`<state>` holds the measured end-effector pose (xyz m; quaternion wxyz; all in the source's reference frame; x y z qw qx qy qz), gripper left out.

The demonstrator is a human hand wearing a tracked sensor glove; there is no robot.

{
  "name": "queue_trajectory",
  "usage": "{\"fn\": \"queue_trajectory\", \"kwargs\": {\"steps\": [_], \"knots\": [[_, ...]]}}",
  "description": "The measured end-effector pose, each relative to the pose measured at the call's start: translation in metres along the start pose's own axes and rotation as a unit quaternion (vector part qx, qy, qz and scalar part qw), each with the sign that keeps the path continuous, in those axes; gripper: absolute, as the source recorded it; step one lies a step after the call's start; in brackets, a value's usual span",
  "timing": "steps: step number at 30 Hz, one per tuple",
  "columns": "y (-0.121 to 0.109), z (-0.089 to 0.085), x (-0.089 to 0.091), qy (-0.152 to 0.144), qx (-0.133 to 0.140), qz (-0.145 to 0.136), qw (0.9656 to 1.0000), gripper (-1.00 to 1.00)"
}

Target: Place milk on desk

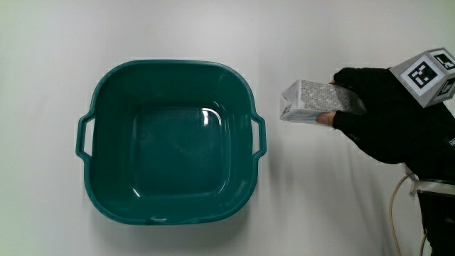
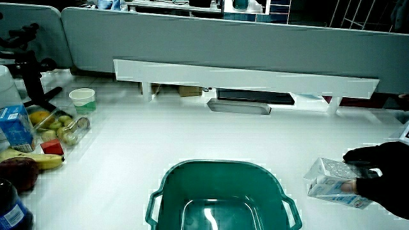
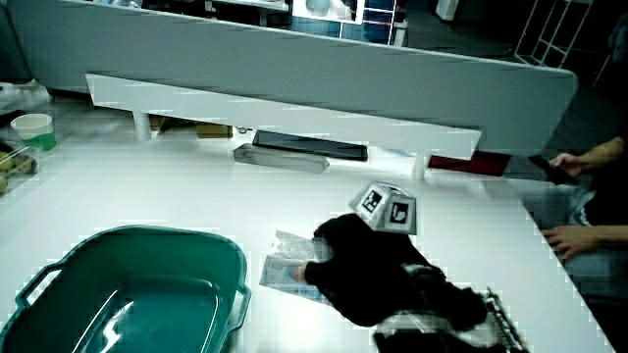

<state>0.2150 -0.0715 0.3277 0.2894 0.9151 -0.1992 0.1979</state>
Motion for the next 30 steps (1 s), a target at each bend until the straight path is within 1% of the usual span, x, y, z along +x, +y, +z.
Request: {"fn": "queue_trajectory", "kwargs": {"steps": [1,2,3,4,5,7,8,9,12,13,14,15,16,17,19,21,22,24,25,26,27,29,30], "knots": [[0.001,-0.002,0.004,0.005,-0.002,-0.004,1.0000,0.00],[0.002,-0.003,0.009,0.005,0.001,0.000,1.0000,0.00],[0.002,-0.004,0.011,0.004,0.000,-0.010,0.9999,0.00],[0.004,-0.006,0.017,0.011,-0.001,-0.006,0.9999,0.00],[0.005,-0.008,0.024,0.013,0.004,0.004,0.9999,0.00],[0.005,-0.008,0.031,0.011,0.003,-0.014,0.9998,0.00],[0.006,-0.008,0.035,0.025,0.000,-0.029,0.9993,0.00],[0.006,-0.008,0.037,0.029,-0.003,-0.040,0.9988,0.00],[0.009,-0.012,0.048,0.034,-0.005,-0.060,0.9976,0.00],[0.010,-0.013,0.051,0.031,-0.006,-0.070,0.9971,0.00],[0.011,-0.016,0.055,0.039,-0.005,-0.069,0.9969,0.00],[0.012,-0.017,0.059,0.038,-0.005,-0.079,0.9961,0.00],[0.014,-0.020,0.064,0.039,-0.001,-0.076,0.9963,0.00],[0.014,-0.021,0.067,0.045,0.000,-0.086,0.9953,0.00],[0.016,-0.024,0.073,0.042,-0.002,-0.104,0.9937,0.00],[0.019,-0.028,0.079,0.043,-0.003,-0.111,0.9928,0.00],[0.020,-0.029,0.080,0.035,-0.005,-0.115,0.9927,0.00],[0.023,-0.034,0.085,0.044,-0.007,-0.121,0.9917,0.00],[0.024,-0.036,0.087,0.044,-0.010,-0.119,0.9919,0.00],[0.024,-0.037,0.085,0.028,0.012,-0.127,0.9914,0.00],[0.025,-0.037,0.084,0.021,0.011,-0.130,0.9912,0.00],[0.027,-0.040,0.086,0.022,0.005,-0.131,0.9911,0.00],[0.027,-0.040,0.084,0.024,0.006,-0.131,0.9911,0.00]]}}
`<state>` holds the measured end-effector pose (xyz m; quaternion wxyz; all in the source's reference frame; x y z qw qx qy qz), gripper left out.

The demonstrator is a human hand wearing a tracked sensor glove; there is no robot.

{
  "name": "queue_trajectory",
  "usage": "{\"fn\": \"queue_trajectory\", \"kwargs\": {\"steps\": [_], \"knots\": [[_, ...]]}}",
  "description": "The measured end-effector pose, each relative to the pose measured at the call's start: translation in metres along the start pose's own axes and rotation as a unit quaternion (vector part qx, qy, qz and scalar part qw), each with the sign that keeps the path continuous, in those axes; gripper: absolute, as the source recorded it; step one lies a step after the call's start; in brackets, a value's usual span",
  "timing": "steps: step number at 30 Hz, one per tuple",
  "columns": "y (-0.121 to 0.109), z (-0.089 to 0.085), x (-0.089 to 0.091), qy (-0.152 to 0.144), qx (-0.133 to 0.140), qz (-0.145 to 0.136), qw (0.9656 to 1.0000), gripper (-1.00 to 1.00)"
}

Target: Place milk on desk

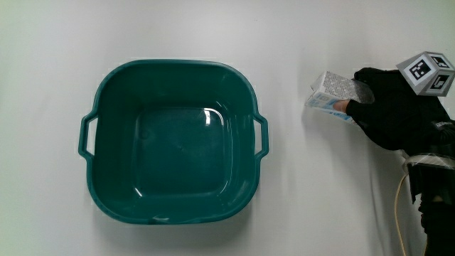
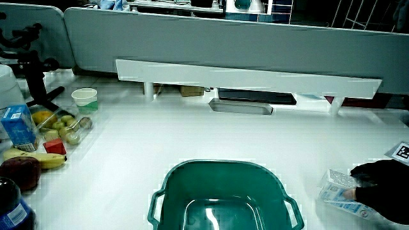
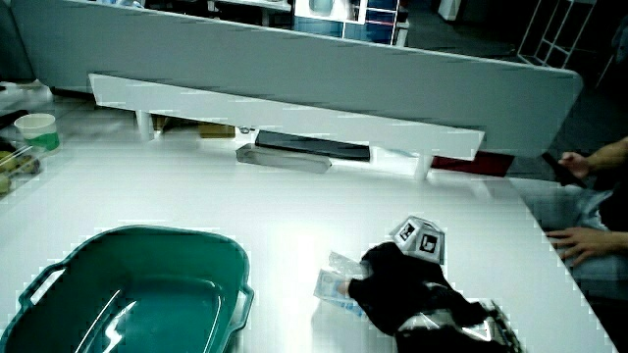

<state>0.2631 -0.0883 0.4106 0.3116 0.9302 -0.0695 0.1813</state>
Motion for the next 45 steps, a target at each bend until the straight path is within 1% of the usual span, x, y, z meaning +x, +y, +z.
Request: {"fn": "queue_trajectory", "kwargs": {"steps": [2,4,5,7,9,10,16,17,18,19,20,21,23,24,25,26,28,31,32,34,36,38,39,40,41,42,43,44,45], "knots": [[0.004,-0.004,0.004,-0.006,-0.004,-0.004,1.0000,0.00],[0.004,-0.006,0.002,-0.003,-0.012,-0.005,0.9999,0.00],[0.006,-0.008,0.005,-0.003,-0.011,-0.007,0.9999,0.00],[0.007,-0.009,0.004,-0.001,-0.014,-0.006,0.9999,0.00],[0.008,-0.011,0.005,-0.012,-0.017,-0.010,0.9997,0.00],[0.008,-0.011,0.003,-0.012,-0.015,-0.009,0.9998,0.00],[0.010,-0.016,0.005,-0.010,-0.024,-0.011,0.9996,0.00],[0.011,-0.017,0.005,-0.016,-0.022,-0.015,0.9995,0.00],[0.011,-0.018,0.007,-0.006,-0.024,-0.012,0.9996,0.00],[0.012,-0.019,0.009,-0.003,-0.021,-0.014,0.9997,0.00],[0.011,-0.018,0.006,-0.013,-0.025,-0.016,0.9995,0.00],[0.011,-0.018,0.005,-0.013,-0.022,-0.015,0.9996,-0.04],[0.013,-0.018,0.005,0.008,-0.033,-0.022,0.9992,-0.12],[0.013,-0.018,0.004,0.005,-0.032,-0.024,0.9992,-0.16],[0.013,-0.020,0.004,-0.012,-0.036,-0.029,0.9989,-0.20],[0.013,-0.021,0.005,-0.011,-0.040,-0.030,0.9987,-0.24],[0.013,-0.022,0.007,0.003,-0.044,-0.036,0.9984,-0.32],[0.012,-0.025,0.004,-0.002,-0.058,-0.040,0.9975,-0.44],[0.013,-0.026,0.005,-0.006,-0.064,-0.044,0.9970,-0.48],[0.011,-0.026,0.005,0.003,-0.071,-0.047,0.9964,-0.56],[0.006,-0.025,0.001,-0.001,-0.074,-0.052,0.9959,-0.64],[-0.001,-0.022,-0.004,0.001,-0.066,-0.053,0.9964,-0.72],[-0.006,-0.021,-0.008,-0.005,-0.054,-0.054,0.9970,-0.76],[-0.013,-0.018,-0.017,-0.009,-0.047,-0.050,0.9976,-0.80],[-0.016,-0.019,-0.022,-0.021,-0.045,-0.045,0.9978,-0.84],[-0.020,-0.019,-0.029,-0.022,-0.053,-0.041,0.9975,-0.88],[-0.026,-0.019,-0.040,-0.023,-0.064,-0.034,0.9971,-0.92],[-0.027,-0.025,-0.042,-0.051,-0.067,-0.029,0.9961,-0.96],[-0.028,-0.031,-0.044,-0.078,-0.069,-0.023,0.9942,-1.00]]}}
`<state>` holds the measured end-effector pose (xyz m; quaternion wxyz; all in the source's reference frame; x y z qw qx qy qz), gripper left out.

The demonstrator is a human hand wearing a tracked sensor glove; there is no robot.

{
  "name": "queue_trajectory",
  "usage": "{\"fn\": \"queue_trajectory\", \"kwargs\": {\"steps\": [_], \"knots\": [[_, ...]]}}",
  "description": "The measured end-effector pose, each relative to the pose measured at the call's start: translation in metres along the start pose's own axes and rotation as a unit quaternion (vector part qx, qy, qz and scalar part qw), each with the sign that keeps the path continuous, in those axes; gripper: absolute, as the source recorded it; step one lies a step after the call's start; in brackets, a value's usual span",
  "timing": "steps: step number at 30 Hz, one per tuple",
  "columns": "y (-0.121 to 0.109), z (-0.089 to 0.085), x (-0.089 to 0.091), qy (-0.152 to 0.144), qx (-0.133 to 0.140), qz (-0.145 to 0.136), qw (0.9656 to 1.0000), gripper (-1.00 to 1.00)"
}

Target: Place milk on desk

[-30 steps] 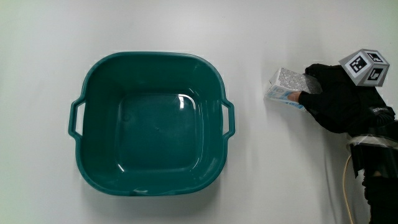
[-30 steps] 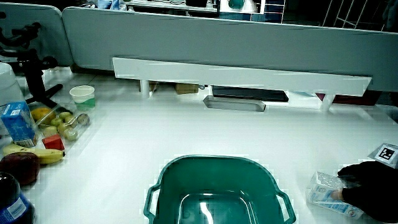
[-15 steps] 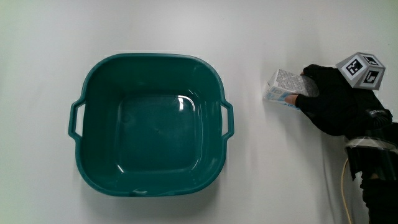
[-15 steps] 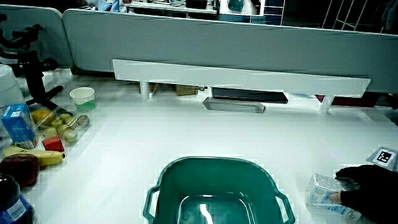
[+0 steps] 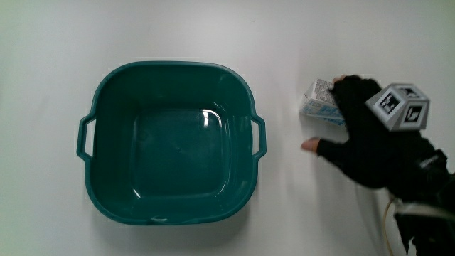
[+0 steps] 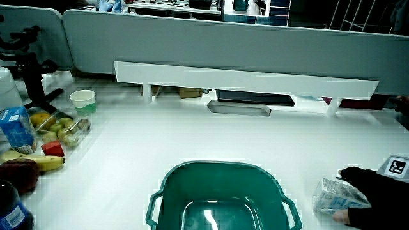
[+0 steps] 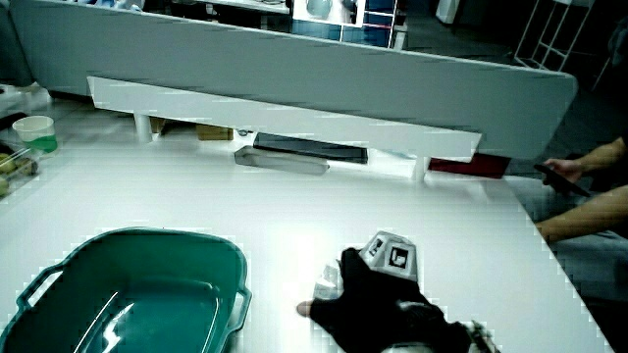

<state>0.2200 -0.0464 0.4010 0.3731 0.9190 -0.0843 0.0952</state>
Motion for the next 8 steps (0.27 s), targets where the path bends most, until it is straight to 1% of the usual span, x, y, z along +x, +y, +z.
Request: {"fn": "queue_trajectory", "kwargs": {"steps": [1,2,3,4,6,7,8], "knots": [[-0.006,-0.001,-0.009,-0.003,-0.008,0.009,0.9999,-1.00],[-0.017,0.003,-0.027,0.001,-0.017,0.034,0.9993,-1.00],[-0.034,0.015,-0.051,0.015,-0.024,0.062,0.9977,-1.00],[-0.025,-0.002,-0.042,0.009,-0.042,0.056,0.9975,-1.00],[-0.039,-0.003,-0.064,-0.011,-0.052,0.094,0.9942,-1.00],[-0.041,-0.009,-0.067,-0.022,-0.056,0.095,0.9937,-1.00],[-0.062,0.009,-0.096,0.001,-0.059,0.140,0.9884,-1.00]]}}
